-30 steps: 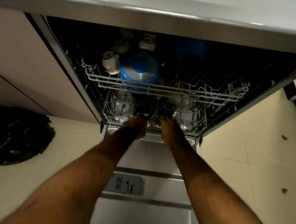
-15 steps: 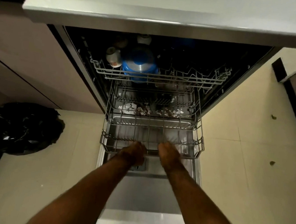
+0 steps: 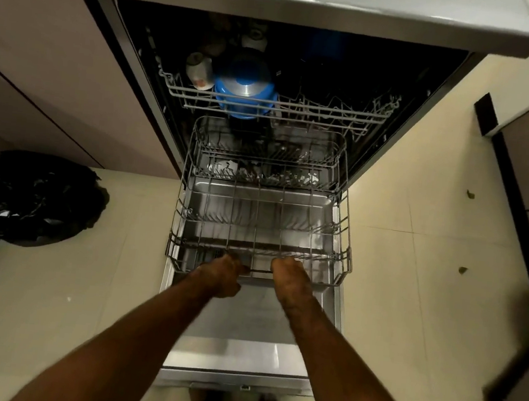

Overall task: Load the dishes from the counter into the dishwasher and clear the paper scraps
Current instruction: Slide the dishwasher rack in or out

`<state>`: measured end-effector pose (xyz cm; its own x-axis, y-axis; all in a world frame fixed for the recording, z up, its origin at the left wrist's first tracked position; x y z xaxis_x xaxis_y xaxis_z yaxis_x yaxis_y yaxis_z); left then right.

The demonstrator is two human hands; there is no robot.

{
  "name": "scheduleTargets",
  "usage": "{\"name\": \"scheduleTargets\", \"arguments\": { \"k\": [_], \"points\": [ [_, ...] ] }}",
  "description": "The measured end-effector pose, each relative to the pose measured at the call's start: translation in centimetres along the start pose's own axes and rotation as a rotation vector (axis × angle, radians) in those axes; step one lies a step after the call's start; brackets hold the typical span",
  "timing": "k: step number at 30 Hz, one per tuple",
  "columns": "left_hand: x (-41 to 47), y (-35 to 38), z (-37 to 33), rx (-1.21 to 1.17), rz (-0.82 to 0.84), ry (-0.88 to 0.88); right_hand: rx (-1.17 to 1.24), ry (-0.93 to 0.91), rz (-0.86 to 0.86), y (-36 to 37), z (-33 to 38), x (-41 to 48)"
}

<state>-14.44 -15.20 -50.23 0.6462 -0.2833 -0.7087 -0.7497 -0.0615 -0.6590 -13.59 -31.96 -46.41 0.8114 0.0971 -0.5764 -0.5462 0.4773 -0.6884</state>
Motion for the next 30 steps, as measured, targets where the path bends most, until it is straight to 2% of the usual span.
{"name": "scheduleTargets", "arguments": {
  "k": [8,15,17,20,22,25,30],
  "points": [
    [-2.2,2.1,-1.2,-0.009,0.052,-0.039,-0.210,0.031,0.103,1.2,-0.4,-1.8],
    [-3.8,2.9,-2.0,0.055,0.074,-0.060,-0.327,-0.063,0.128,2.3,-1.4,-3.0],
    [-4.3,3.1,-2.0,0.066,0.082,-0.043,-0.239,-0.060,0.165,2.7,-1.8,-3.4],
    [-5.4,3.3,-2.1,0.165,0.082,-0.017,-0.239,-0.049,0.199,2.8,-2.4,-4.0],
    [-6.5,3.3,-2.3,0.224,0.028,-0.038,-0.199,-0.026,0.208,2.3,-2.4,-5.1],
    [-8.3,2.3,-2.8,0.191,-0.073,-0.071,-0.261,-0.109,0.066,0.2,-1.7,-7.1],
    [-13.0,-2.4,-4.0,0.265,-0.311,0.008,-0.238,-0.222,-0.114,-5.5,2.1,-9.6]
  ]
}}
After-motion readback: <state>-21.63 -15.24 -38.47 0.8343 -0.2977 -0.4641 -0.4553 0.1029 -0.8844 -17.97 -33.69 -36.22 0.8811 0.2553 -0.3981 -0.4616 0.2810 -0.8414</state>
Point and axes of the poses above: each hand's wrist, its own x-axis towards the middle knuckle, its own y-axis out of the palm, z = x × y, the point moved 3 cm from there along x, towards the middle knuckle, and after that the axes turned 9 degrees about x, right-handed, at the moved point
